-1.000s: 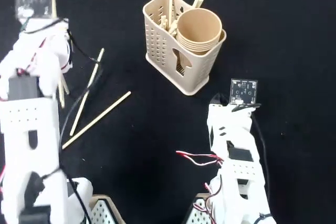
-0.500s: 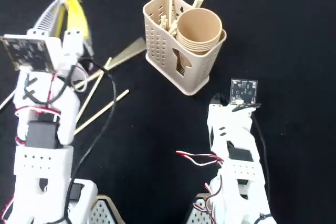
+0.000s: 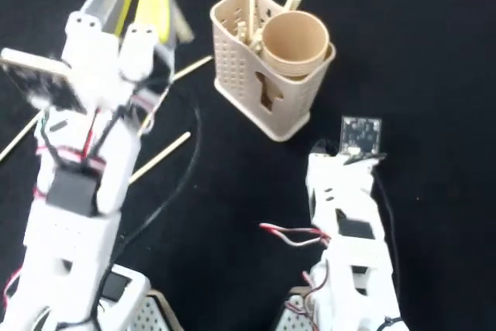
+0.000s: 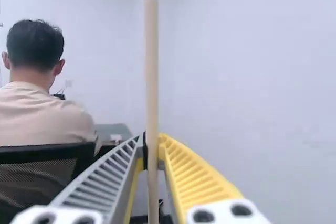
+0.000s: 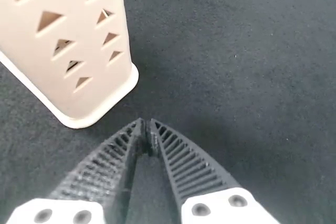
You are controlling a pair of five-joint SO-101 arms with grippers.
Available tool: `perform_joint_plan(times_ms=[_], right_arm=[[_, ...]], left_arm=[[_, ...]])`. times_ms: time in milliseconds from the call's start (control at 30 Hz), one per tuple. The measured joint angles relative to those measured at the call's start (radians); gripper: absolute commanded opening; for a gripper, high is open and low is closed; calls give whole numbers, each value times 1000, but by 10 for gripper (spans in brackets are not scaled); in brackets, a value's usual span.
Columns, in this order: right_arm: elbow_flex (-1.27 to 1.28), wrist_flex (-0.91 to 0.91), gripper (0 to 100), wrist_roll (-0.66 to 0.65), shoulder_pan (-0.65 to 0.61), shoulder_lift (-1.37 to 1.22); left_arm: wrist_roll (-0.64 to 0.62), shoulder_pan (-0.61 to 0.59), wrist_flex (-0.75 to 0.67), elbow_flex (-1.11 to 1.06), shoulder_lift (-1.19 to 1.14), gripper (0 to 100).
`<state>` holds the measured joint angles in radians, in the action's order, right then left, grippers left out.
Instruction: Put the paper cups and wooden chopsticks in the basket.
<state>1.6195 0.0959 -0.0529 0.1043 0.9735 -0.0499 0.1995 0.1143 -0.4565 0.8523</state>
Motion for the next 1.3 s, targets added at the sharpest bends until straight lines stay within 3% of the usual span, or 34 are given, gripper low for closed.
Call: perform_joint_plan(times_ms=[200, 400, 700, 1000, 1200, 1300], right_arm=[[0, 0, 15, 0, 0, 0], [0, 0, 15, 0, 0, 0], [0, 0, 15, 0, 0, 0], [0, 0, 15, 0, 0, 0], [0, 0, 15, 0, 0, 0], [0, 0, 15, 0, 0, 0]], left_arm=[[-92, 61, -40, 118, -232, 28], [52, 155, -126, 144, -373, 28], [71, 158, -272, 144, -453, 27], [78, 155, -281, 77, -462, 31], [78, 153, -267, 2, -462, 133], [48, 155, -181, 0, -462, 150]])
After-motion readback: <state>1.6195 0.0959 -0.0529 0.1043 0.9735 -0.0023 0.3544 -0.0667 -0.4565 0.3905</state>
